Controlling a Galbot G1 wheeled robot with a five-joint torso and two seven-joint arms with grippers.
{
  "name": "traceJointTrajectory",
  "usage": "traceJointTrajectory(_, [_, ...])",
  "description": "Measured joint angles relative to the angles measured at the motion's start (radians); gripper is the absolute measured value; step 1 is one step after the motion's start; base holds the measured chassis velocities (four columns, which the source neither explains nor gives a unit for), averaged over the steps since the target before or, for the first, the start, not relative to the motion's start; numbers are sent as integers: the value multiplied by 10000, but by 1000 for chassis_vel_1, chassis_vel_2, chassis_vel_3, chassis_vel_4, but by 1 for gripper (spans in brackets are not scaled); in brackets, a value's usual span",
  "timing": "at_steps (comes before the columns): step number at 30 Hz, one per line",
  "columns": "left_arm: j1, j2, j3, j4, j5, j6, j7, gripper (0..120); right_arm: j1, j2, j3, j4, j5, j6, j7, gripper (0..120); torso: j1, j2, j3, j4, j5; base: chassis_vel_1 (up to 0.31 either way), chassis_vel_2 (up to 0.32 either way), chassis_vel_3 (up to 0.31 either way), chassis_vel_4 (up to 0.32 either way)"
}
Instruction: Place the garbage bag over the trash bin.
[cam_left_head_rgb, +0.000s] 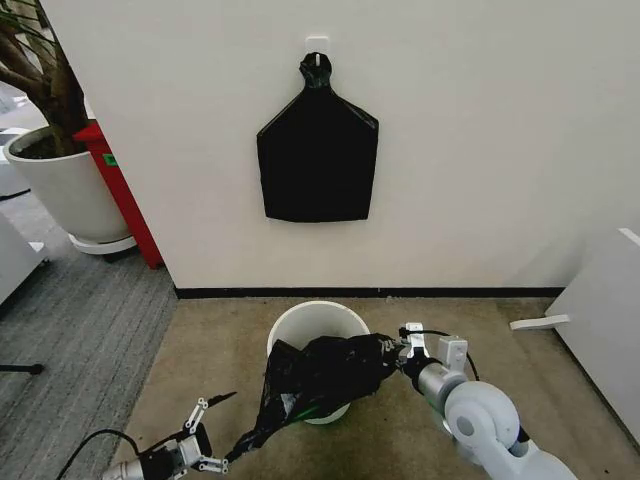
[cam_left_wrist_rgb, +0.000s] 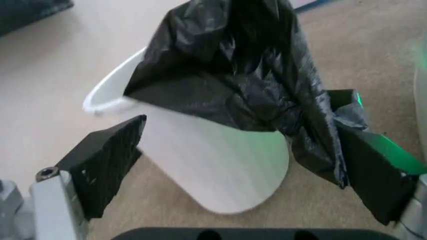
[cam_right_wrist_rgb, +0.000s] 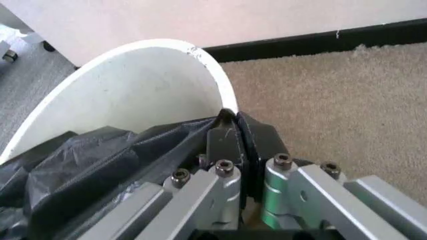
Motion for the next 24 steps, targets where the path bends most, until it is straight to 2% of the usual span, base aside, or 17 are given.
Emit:
traceJointTrajectory(7, [21, -3, 25, -832, 99, 13, 99, 100, 129, 14, -72, -149, -6, -7, 57, 0, 0, 0, 0, -1, 0, 0, 0, 0, 0])
traceJointTrajectory(12, [92, -191, -127, -1243, -798, 175, 29, 100, 19, 22, -5, -198, -82, -7, 34, 0, 0, 0, 0, -2, 0, 0, 0, 0, 0])
traceJointTrajectory(16, [12, -353, -239, -1603, -1573, 665, -121, 100, -55, 62, -33, -212, -236, -4, -20, 0, 0, 0, 0, 0, 1, 0, 0, 0, 0])
traceJointTrajectory(24, [6, -321, -343, -3371, -3338, 2138, 85, 100, -18, 151, -192, -539, -596, 19, -19, 0, 0, 0, 0, -1, 3, 0, 0, 0, 0])
